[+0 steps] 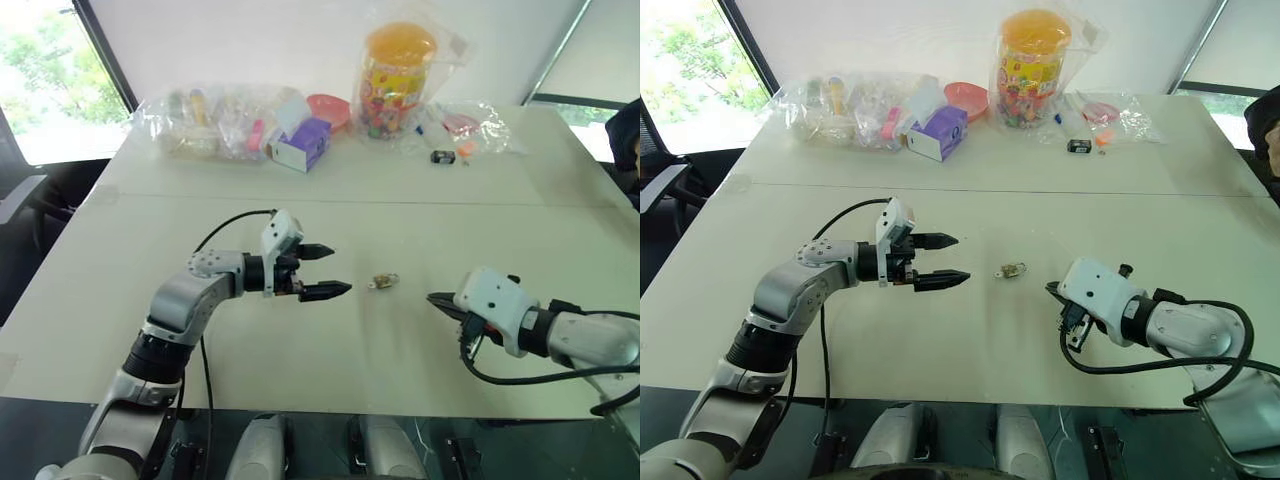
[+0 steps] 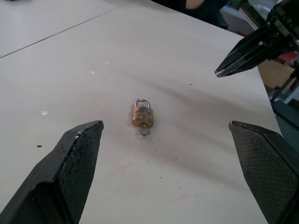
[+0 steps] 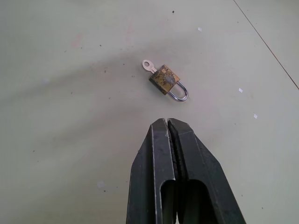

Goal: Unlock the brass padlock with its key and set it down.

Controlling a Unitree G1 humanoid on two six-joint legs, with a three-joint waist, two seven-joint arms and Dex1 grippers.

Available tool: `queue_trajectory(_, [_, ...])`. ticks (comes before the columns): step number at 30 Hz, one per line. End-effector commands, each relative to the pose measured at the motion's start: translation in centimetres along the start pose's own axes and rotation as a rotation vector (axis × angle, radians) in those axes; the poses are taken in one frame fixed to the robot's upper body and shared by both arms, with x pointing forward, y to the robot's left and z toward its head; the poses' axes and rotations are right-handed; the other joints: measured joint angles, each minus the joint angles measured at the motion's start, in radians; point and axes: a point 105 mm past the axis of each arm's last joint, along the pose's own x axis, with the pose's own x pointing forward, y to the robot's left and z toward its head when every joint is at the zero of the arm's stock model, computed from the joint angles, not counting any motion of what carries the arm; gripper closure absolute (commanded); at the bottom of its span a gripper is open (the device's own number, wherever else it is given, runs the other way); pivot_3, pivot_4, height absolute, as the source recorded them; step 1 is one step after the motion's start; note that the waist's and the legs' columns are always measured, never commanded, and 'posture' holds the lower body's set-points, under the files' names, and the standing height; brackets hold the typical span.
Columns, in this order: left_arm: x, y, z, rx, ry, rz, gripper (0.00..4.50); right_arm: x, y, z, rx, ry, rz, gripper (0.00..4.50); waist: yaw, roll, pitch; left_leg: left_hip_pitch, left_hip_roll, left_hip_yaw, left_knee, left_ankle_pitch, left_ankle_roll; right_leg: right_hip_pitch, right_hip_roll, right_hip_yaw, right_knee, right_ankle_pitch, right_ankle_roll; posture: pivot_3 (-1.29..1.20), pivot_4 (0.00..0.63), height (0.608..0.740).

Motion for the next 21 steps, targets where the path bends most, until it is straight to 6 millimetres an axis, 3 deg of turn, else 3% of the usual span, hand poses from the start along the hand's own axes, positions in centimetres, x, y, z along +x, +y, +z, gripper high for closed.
queue_trajectory(1, [-0.1,-0.4,1.1,0.045,-0.019,-0.030,0.03,-0.5,-0.2,1.0,-0.043,-0.025,-0.005,4.50,-0.001,0.000,0.000,0.000,0.000,0.000,0.000,0.000,0.000,0.000,0.000,0.000,0.000,0.000,0.000,0.00,0.150,0.735])
queue_trajectory(8, [-0.1,-0.1,2.1,0.023,-0.051,-0.020,0.03,0.1,-1.3,1.5,-0.056,-0.059,-0.014,4.50,-0.001,0.000,0.000,0.000,0.000,0.000,0.000,0.000,0.000,0.000,0.000,0.000,0.000,0.000,0.000,0.00,0.150,0.735])
queue_trajectory(21, [-0.3,-0.1,1.2,0.055,-0.013,0.015,0.03,1.7,-1.9,1.3,-0.085,-0.095,0.053,4.50,-0.001,0.000,0.000,0.000,0.000,0.000,0.000,0.000,0.000,0.000,0.000,0.000,0.000,0.000,0.000,0.00,0.150,0.735])
